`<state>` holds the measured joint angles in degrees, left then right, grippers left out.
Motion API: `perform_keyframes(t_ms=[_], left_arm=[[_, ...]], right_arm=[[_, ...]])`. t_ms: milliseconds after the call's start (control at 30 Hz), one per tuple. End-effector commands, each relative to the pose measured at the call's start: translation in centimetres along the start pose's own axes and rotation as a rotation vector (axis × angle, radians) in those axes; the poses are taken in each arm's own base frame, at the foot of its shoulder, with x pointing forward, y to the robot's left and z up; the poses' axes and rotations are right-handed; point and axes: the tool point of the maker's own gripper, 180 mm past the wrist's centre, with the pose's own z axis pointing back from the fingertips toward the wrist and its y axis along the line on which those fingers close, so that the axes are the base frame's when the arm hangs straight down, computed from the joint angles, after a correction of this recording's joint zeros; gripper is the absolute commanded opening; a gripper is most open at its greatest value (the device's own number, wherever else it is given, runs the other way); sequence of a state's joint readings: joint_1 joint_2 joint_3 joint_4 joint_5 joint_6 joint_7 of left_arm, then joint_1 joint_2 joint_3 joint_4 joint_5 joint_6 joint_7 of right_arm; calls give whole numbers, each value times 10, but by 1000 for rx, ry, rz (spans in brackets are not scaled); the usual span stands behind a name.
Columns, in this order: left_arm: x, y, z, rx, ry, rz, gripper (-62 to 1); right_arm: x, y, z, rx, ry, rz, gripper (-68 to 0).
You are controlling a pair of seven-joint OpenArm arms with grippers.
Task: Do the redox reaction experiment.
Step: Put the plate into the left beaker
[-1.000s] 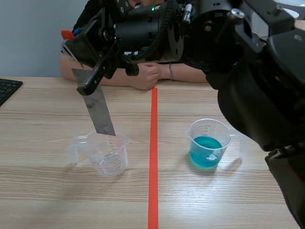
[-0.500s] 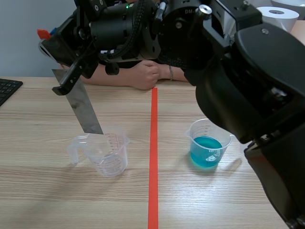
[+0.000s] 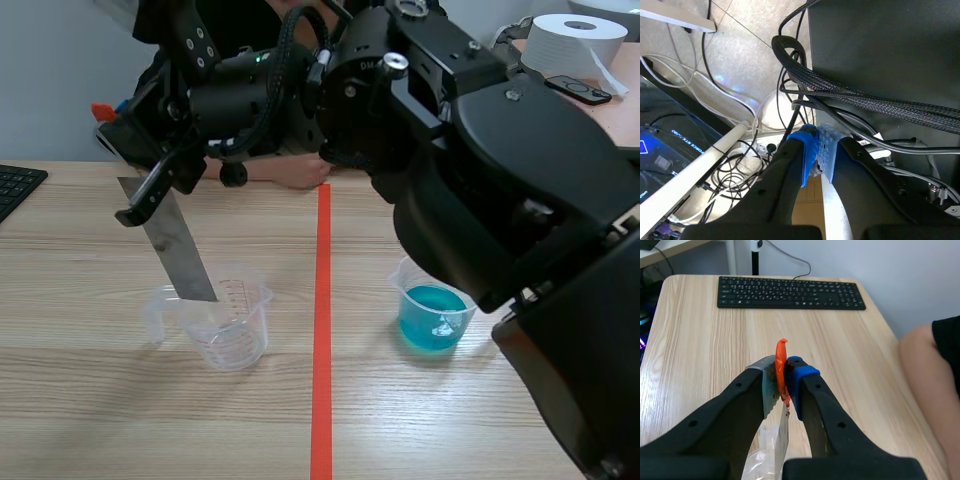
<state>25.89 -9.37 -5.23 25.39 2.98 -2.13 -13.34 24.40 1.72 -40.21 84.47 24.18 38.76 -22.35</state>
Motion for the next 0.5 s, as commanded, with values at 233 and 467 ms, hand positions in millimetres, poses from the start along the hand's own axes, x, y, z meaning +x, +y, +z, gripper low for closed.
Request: perform_keyframes(t_ms=[233,467], left_arm=[[0,0,2,-2,-8,0,-582],[0,0,2,-2,-8,0,-582]], right_arm=[[5,-6,-2,-5,-15,4,-669],[4,-6,-2,-5,-13,2,-669]])
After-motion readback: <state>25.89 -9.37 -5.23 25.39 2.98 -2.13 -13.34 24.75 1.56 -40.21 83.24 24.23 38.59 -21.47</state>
